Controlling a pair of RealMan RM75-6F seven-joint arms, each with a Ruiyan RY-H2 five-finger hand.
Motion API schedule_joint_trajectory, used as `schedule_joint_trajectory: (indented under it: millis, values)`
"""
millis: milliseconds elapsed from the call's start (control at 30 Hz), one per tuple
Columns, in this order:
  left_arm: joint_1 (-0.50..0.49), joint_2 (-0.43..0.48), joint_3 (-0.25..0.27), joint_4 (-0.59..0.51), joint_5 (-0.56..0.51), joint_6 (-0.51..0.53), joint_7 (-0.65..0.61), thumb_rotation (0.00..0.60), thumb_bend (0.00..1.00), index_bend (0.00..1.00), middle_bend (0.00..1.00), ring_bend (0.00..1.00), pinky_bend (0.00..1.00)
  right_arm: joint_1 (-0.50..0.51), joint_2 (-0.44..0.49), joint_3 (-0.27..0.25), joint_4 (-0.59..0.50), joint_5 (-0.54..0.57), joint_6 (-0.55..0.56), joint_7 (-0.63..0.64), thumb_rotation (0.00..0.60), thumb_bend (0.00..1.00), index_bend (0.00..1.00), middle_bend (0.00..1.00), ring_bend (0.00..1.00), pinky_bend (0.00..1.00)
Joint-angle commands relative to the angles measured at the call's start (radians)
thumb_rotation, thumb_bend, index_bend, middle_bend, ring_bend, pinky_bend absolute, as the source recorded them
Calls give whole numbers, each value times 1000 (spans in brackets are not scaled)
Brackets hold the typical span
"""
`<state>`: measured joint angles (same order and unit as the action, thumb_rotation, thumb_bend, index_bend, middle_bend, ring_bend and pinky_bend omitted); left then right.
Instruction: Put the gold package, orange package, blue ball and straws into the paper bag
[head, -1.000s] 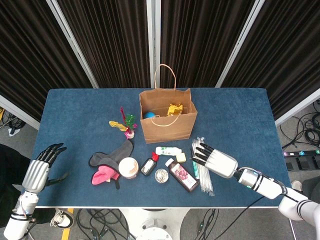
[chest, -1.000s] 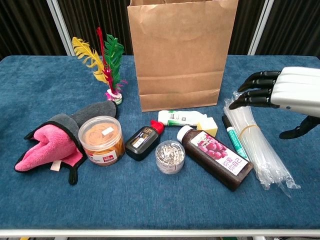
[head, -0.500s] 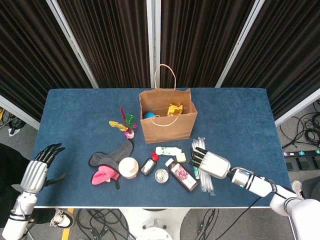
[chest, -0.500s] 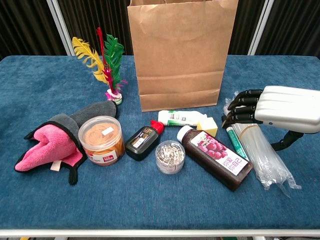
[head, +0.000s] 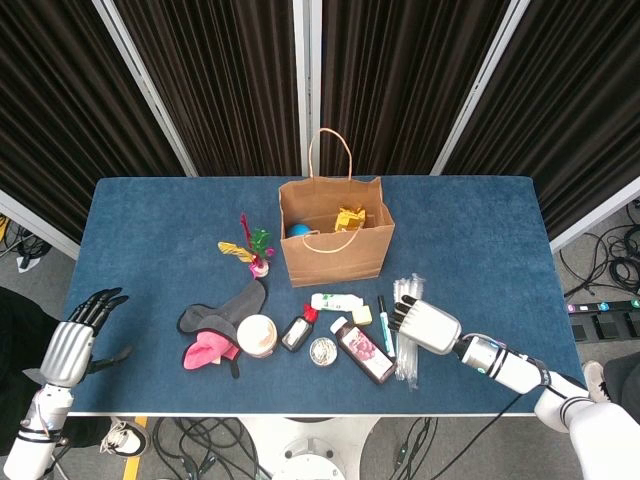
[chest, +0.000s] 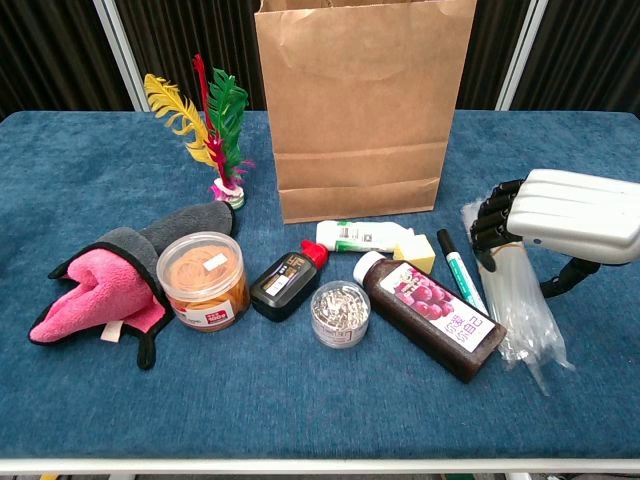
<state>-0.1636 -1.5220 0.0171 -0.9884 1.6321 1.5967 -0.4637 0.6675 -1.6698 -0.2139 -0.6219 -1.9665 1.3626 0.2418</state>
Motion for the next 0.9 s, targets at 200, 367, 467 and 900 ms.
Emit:
schedule_joint_trajectory:
  millis: [200, 367, 467, 900]
  values:
    - [0, 0, -1, -1, 2, 3, 0, 600, 239, 242, 232, 151, 238, -10, 11, 11, -13, 24, 41, 10, 600, 175, 694, 593, 485, 511]
    - [-2, 3, -2, -9, 3, 3, -2, 600, 239, 242, 231, 151, 238, -8, 55, 54, -78, 54, 105, 5, 600, 179, 708, 604, 495, 523]
    - [-3, 4, -1, -15, 5, 4, -2, 600, 238, 241, 232, 151, 238, 7, 124, 102, -182, 74, 164, -26, 600, 181, 709, 604, 495, 524]
    - [-11, 12, -9, -45, 11, 14, 0, 600, 238, 242, 231, 151, 238, 52, 501, 336, -1001, 239, 163, -214, 600, 197, 719, 615, 505, 532]
